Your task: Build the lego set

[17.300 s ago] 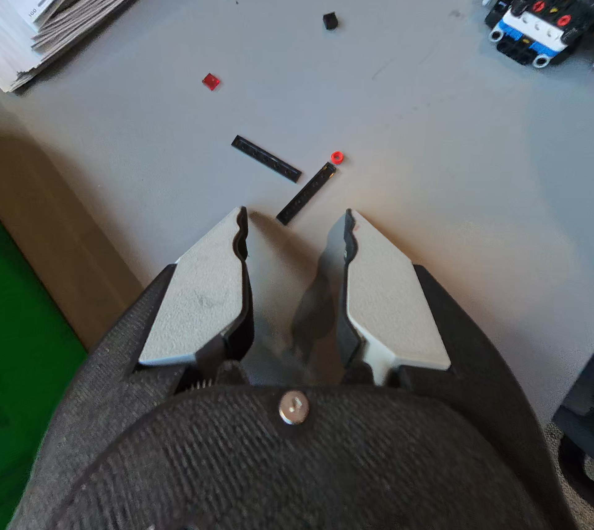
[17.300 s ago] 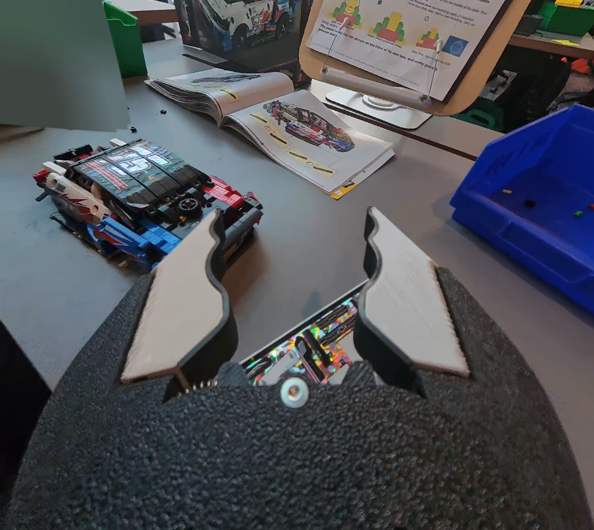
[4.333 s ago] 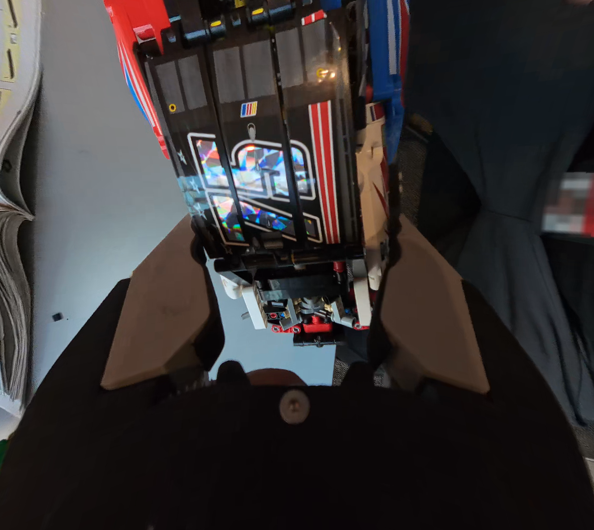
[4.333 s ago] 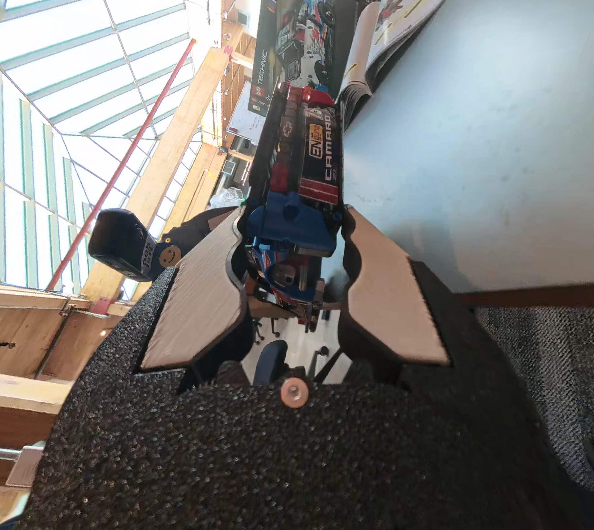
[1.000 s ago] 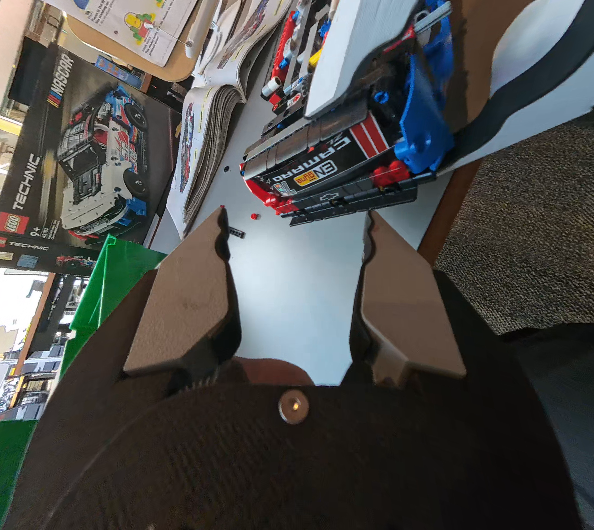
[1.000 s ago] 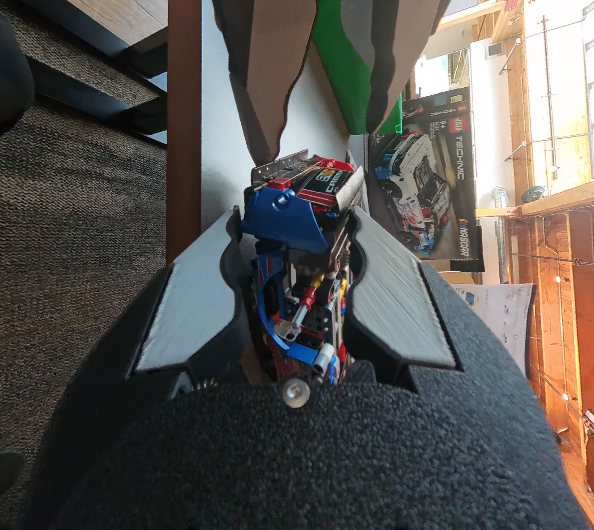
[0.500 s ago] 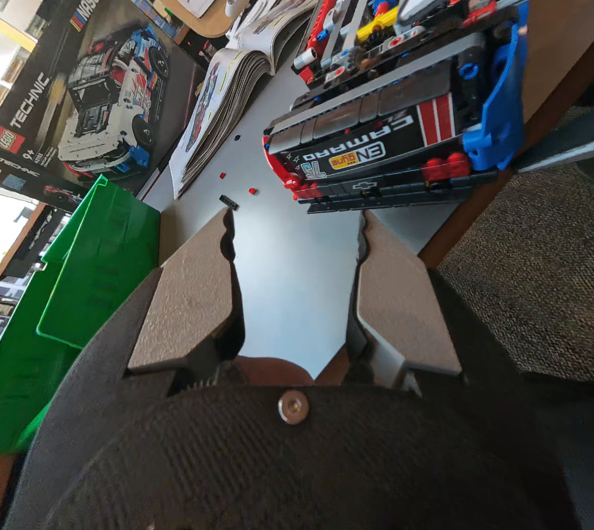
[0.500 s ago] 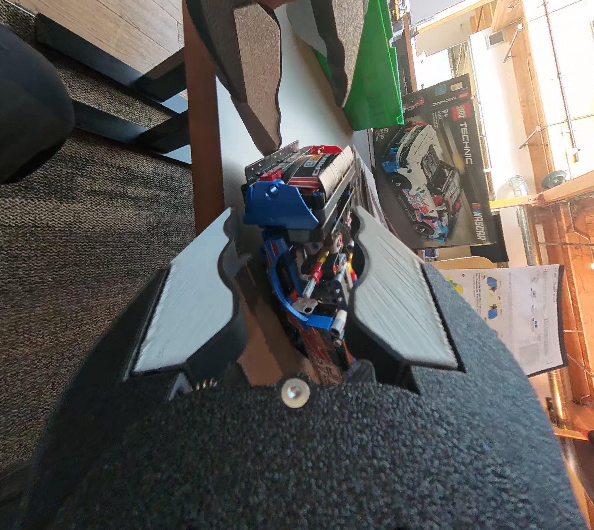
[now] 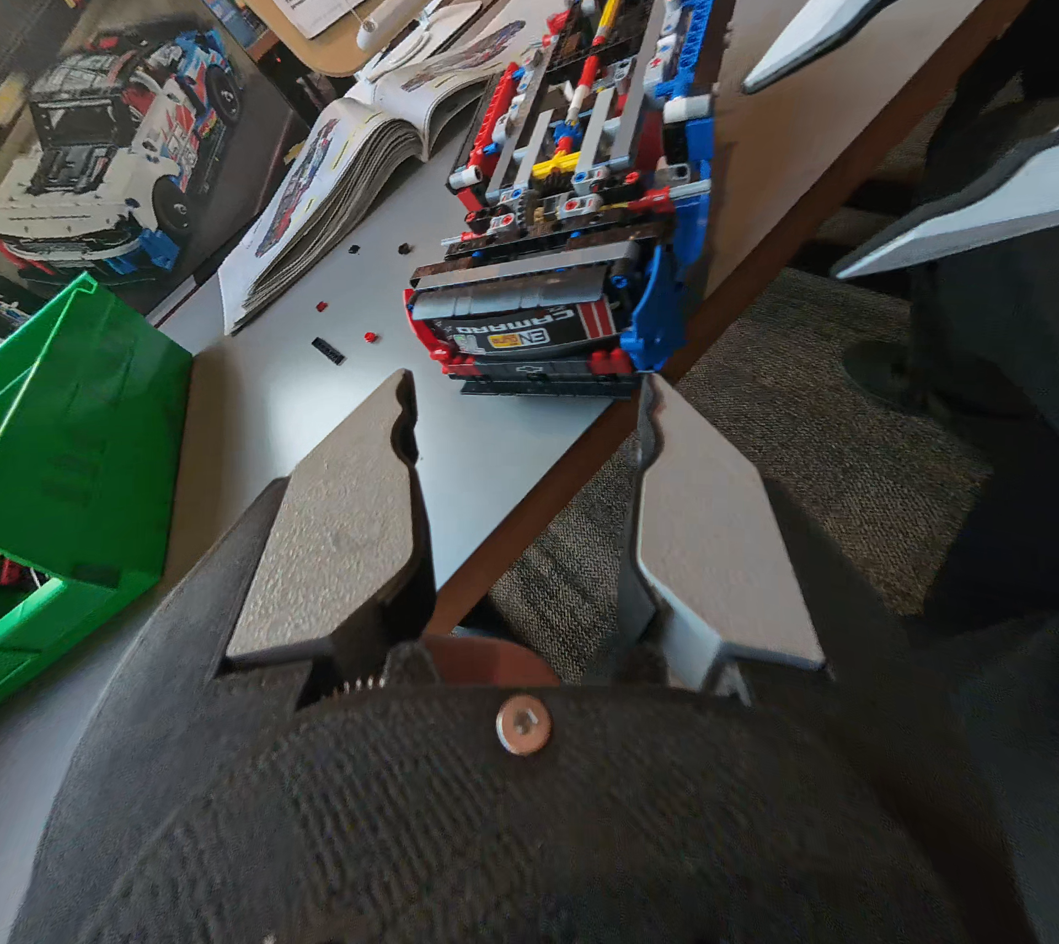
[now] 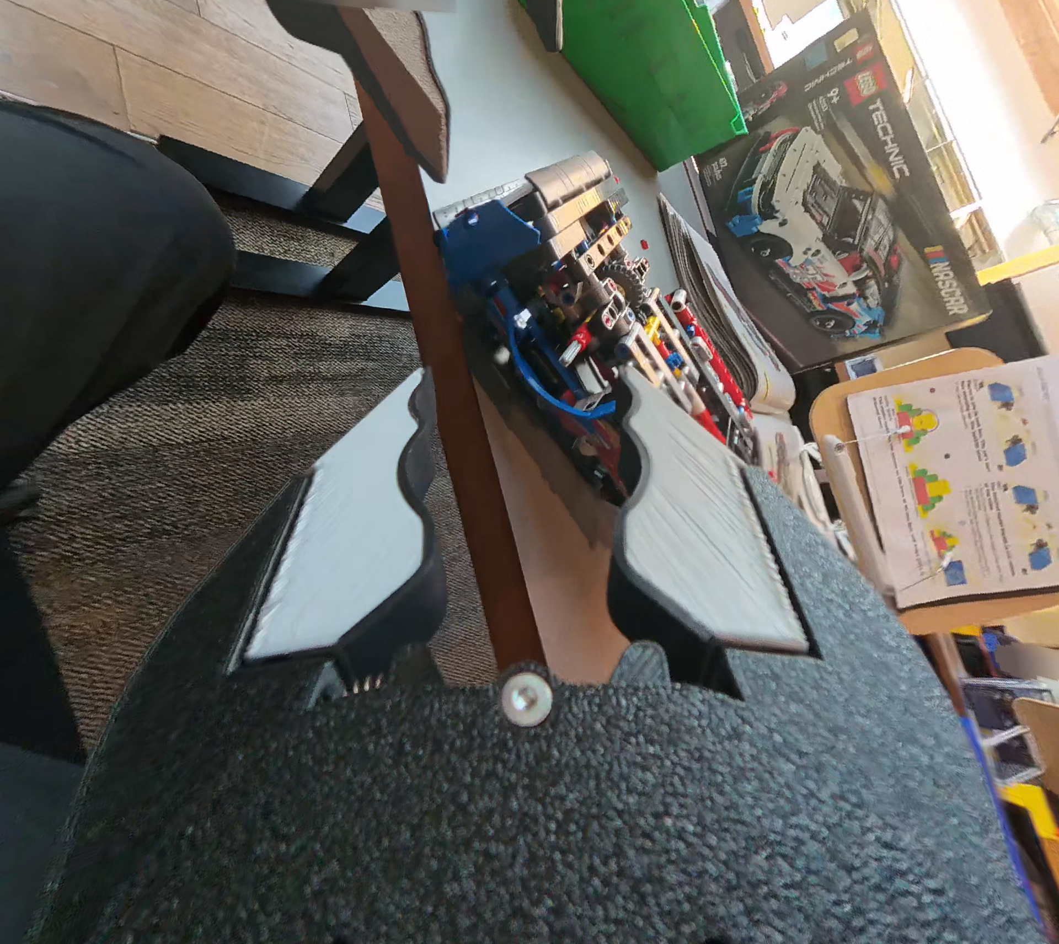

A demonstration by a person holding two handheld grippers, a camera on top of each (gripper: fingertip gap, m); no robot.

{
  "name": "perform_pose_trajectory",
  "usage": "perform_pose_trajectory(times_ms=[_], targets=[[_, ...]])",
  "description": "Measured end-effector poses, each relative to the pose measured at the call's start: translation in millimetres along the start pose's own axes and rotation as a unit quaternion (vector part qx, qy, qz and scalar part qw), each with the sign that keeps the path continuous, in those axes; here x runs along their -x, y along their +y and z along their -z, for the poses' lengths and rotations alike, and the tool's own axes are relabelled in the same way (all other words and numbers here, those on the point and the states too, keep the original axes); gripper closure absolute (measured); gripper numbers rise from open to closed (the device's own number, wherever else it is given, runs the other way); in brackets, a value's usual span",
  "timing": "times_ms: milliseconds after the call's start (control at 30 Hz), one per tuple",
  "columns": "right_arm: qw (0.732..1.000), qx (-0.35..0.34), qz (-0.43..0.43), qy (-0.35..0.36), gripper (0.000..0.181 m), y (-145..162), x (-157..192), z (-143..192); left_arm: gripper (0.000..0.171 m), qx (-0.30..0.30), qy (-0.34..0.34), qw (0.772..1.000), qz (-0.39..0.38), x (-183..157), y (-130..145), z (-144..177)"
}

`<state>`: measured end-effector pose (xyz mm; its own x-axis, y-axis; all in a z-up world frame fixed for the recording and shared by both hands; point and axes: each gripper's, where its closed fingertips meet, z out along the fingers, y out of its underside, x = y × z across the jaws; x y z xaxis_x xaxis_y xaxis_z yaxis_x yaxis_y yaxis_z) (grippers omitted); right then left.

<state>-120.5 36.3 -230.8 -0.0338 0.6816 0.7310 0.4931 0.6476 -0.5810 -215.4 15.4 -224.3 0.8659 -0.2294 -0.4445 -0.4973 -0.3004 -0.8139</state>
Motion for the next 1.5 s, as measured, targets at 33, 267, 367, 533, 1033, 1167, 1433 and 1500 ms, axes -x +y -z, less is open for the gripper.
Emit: perform_pose_trajectory(times_ms=[33, 267, 367, 533, 1033, 1167, 1433, 1500], targets=[[1.0, -0.004, -0.015, -0.005, 0.119, 2, 0, 6, 0.094, -0.002, 0.005, 1.0, 0.003, -4, -4, 2], [0.982, 0.001, -0.188, 0.011, 0.157, 75, -61, 86, 0.096, -0.002, -0.019, 1.0, 0.009, -9, -15, -11], [0.953, 0.042, -0.295, 0.057, 0.152, 146, -110, 130, 0.094, 0.009, -0.005, 1.0, 0.007, -12, -12, -21], [0.898, 0.11, -0.425, 0.038, 0.155, 257, -141, 171, 0.09, 0.017, -0.001, 1.0, 0.007, -2, -13, -28], [0.883, 0.204, -0.398, -0.141, 0.162, 349, -140, 119, 0.1, 0.061, 0.017, 0.998, 0.022, -4, -11, -47], [0.879, 0.196, -0.404, -0.159, 0.175, 347, -140, 118, 0.099, 0.053, 0.01, 0.998, 0.03, 3, -14, -51], [0.912, 0.187, -0.354, -0.094, 0.175, 333, -157, 131, 0.099, 0.038, 0.001, 0.998, 0.048, 13, -12, -53], [0.916, 0.197, -0.346, -0.047, 0.175, 338, -171, 144, 0.099, 0.032, 0.0, 0.998, 0.045, 12, -13, -51]])
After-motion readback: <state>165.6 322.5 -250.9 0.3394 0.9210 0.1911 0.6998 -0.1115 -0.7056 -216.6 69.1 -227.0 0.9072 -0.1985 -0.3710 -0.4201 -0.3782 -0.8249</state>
